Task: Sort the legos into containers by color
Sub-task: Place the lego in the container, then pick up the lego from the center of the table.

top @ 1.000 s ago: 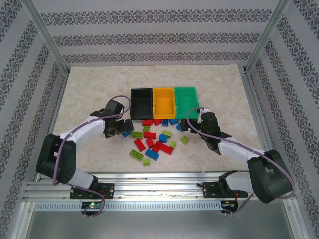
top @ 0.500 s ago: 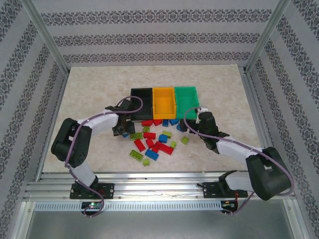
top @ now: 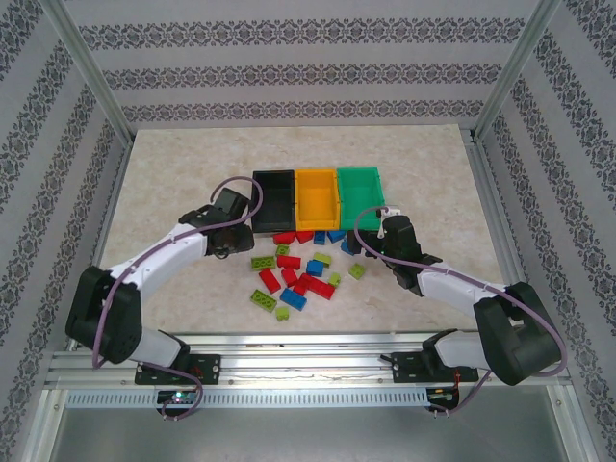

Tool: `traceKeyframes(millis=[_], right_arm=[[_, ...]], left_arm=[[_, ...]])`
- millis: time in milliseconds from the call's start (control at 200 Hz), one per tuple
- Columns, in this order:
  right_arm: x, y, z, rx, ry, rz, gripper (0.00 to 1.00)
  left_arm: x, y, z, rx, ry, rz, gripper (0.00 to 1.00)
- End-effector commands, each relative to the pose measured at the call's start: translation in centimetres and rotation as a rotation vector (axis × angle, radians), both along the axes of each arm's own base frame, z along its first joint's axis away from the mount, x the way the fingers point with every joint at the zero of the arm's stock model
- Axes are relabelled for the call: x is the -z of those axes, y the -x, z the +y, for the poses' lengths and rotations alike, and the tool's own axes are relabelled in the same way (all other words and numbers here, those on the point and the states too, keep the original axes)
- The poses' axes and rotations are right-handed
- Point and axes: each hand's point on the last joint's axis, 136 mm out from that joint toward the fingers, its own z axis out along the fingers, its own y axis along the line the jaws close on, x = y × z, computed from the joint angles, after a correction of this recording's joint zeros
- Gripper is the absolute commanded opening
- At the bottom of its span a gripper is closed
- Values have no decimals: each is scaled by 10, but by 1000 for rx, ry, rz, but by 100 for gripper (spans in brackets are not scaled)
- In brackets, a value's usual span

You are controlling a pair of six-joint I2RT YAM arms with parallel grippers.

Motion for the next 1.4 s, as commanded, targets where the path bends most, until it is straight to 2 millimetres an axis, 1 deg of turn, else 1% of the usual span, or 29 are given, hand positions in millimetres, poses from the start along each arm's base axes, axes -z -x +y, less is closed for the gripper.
traceKeyframes(millis=[0, 65, 140, 155, 180, 280, 335, 480, 570, 600, 650, 690, 715, 734, 854, 884, 909, 974, 1069, 1129, 1139, 1209, 1269, 1309, 1364, 1394], right_arm=[[-12, -6, 4, 0, 1, -36, 98], [-11, -6, 3, 2, 5, -36, 98], [-12, -6, 3, 2, 8, -39, 98], [-13, -6, 2, 5, 9, -41, 98], [-13, -6, 2, 6, 10, -41, 98], [-15, -5, -1, 14, 15, -51, 98], [-16, -4, -2, 18, 20, -57, 98], [-17, -4, -5, 29, 22, -66, 98], [-16, -5, -4, 27, 16, -64, 98], [-15, -4, -3, 24, 14, -59, 98], [-15, -4, -3, 23, 14, -57, 98], [-15, -4, -2, 20, 12, -57, 98], [-15, -4, -2, 21, 11, -55, 98], [-16, -4, -2, 20, 9, -58, 98], [-16, -3, 0, 15, -2, -59, 98], [-16, -3, 0, 14, -6, -56, 98], [-16, -3, 1, 12, -8, -55, 98], [-16, -3, 3, 4, -15, -52, 98], [-17, -2, 8, -15, -35, -39, 98], [-21, 0, 15, -42, -60, -33, 96], [-22, 0, 16, -47, -64, -32, 96], [-26, 5, 23, -72, -87, -27, 93], [-27, 12, 29, -92, -93, -19, 92], [-23, 16, 33, -106, -85, 2, 90], [-16, 21, 35, -112, -79, 41, 89], [-11, 23, 34, -111, -74, 62, 86]], left_arm=[[-27, -16, -13, 22, 47, -108, 35], [-38, -28, -20, 40, 63, -136, 35], [-45, -43, -31, 66, 70, -135, 35], [-44, -45, -33, 74, 69, -127, 35], [-49, -51, -39, 89, 74, -130, 36], [-53, -71, -58, 145, 60, -120, 36], [-52, -81, -65, 160, 49, -111, 36], [-44, -107, -72, 189, 2, -107, 36], [-39, -117, -70, 184, -46, -84, 37], [-38, -119, -70, 184, -56, -79, 39], [-38, -120, -70, 183, -57, -73, 48], [-39, -119, -71, 181, -49, -76, 53], [-41, -118, -72, 182, -41, -82, 58], [-42, -117, -74, 186, -34, -88, 60], [-56, -105, -75, 195, 6, -137, 62], [-57, -100, -73, 196, 13, -144, 63], [-62, -97, -72, 195, 22, -161, 64], [-63, -85, -67, 199, 31, -181, 67], [-64, -69, -57, 208, 21, -202, 67], [-59, -57, -49, 211, 7, -216, 67], [-61, -56, -48, 210, 7, -225, 67], [-50, -43, -38, 213, -10, -237, 67], [-44, -33, -32, 212, -16, -260, 67], [-37, -26, -28, 218, -19, -268, 68], [-33, -21, -26, 227, -14, -299, 68], [-31, -18, -25, 232, -11, -322, 68]])
